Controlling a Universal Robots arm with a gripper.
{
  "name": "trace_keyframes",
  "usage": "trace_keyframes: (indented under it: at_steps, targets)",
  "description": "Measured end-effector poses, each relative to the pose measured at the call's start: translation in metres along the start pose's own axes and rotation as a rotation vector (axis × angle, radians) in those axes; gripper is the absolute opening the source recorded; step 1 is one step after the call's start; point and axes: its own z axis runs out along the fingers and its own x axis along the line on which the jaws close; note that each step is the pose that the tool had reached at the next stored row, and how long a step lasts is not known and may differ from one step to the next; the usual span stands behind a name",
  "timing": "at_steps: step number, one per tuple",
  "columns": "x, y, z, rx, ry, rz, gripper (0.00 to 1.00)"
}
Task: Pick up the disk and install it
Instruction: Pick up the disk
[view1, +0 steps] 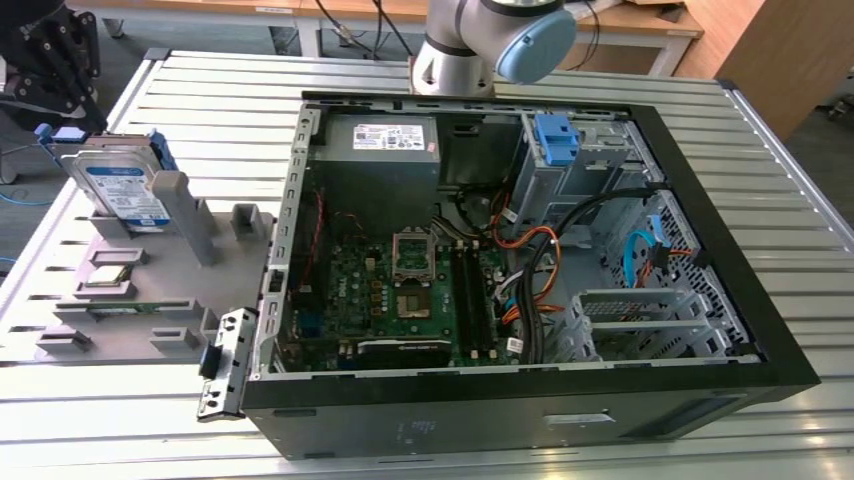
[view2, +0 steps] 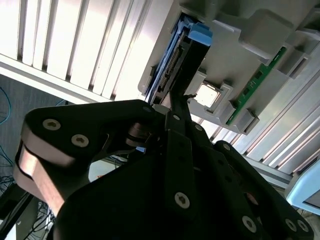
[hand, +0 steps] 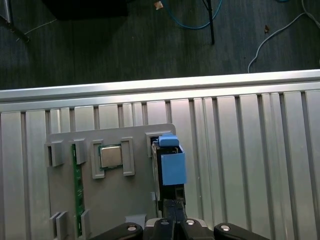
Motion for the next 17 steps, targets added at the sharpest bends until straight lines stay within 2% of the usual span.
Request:
trace_keyframes:
  at_steps: [7, 10, 17]
  targets:
    - [0.0006, 0.0007, 0.0004, 0.0001, -0.0001, 0.0, 0.11]
    - [0.0011, 0.0007, 0.0005, -0.0047, 0.0004, 0.0, 0.11]
    - [0.002, 0.0005, 0.0007, -0.0049, 0.0003, 0.0, 0.11]
